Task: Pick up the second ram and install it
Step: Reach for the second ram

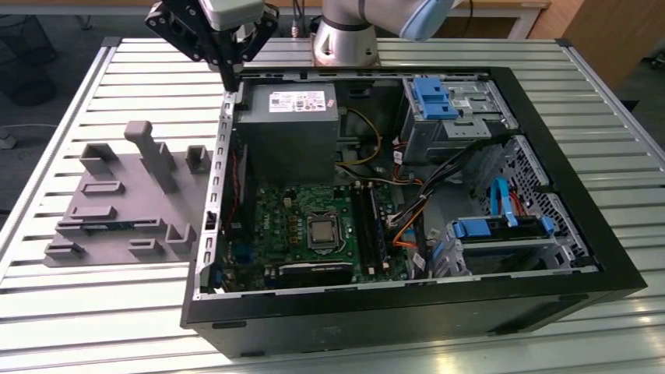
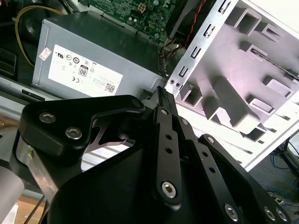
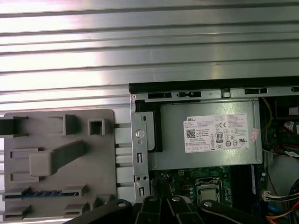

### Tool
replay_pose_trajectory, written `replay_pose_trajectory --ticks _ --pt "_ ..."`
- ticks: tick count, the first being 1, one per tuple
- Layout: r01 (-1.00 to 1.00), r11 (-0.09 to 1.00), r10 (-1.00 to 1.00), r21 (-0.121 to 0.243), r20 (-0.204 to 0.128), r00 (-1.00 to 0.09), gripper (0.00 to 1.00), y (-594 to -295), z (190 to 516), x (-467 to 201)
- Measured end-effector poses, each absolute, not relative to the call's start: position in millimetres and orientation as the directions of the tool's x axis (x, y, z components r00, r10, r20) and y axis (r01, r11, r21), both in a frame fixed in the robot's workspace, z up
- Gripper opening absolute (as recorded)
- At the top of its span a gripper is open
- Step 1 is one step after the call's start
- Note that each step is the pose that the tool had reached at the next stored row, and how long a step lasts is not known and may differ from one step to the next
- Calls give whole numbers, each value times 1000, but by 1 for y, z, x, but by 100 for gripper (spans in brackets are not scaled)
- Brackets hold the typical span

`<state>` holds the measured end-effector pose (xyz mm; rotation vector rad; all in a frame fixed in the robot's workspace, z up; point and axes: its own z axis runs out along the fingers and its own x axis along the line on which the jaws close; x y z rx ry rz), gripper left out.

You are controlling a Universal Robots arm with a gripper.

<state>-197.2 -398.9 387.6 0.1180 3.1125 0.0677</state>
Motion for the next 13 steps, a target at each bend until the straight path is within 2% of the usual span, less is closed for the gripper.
replay_pose_trajectory --ticks 13 --pt "75 996 76 44 -24 -997 11 -399 387 -214"
